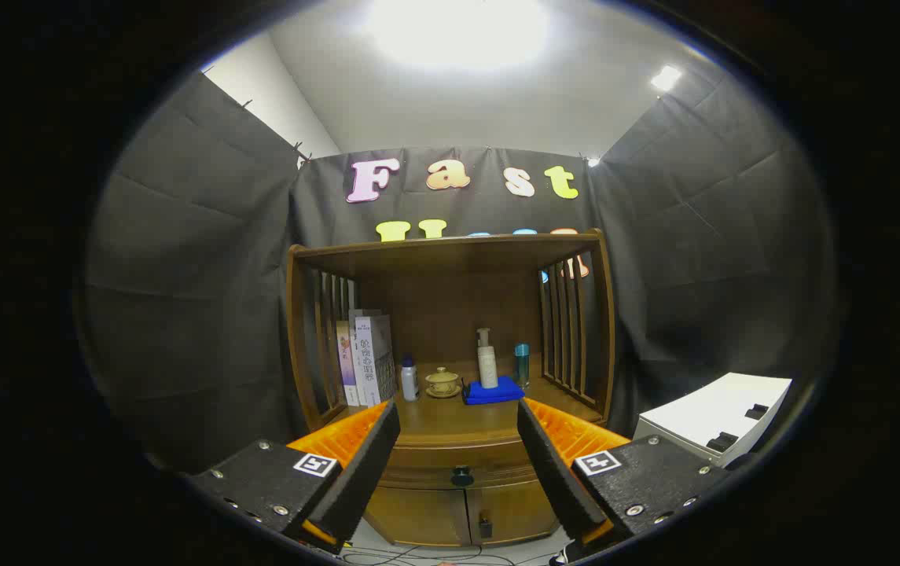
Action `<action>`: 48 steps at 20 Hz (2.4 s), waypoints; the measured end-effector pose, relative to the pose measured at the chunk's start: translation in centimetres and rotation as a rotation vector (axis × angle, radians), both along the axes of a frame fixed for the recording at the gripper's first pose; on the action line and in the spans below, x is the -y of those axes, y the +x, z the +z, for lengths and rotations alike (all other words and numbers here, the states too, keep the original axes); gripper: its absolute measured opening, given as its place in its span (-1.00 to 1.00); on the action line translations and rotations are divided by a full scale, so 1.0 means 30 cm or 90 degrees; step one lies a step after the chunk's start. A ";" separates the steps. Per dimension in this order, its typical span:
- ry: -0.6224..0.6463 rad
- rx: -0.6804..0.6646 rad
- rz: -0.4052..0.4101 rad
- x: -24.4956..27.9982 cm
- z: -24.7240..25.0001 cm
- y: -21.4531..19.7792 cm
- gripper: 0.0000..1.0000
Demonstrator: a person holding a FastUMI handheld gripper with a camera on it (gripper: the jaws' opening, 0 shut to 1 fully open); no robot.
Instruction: Pull open the drawer, take out the items inside it, and place them on the countertop above the cabinet.
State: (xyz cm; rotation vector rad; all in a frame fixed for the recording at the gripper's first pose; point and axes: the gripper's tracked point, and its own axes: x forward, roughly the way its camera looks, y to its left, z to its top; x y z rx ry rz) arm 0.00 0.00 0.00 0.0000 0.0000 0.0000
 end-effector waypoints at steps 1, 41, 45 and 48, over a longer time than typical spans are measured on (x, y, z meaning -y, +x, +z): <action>-0.002 -0.002 0.001 0.000 -0.002 0.002 0.88; -0.062 -0.102 0.009 0.016 -0.520 0.397 0.88; -0.098 -0.150 -0.001 0.019 -0.649 0.455 0.90; -0.091 -0.180 0.005 0.013 -0.743 0.519 0.90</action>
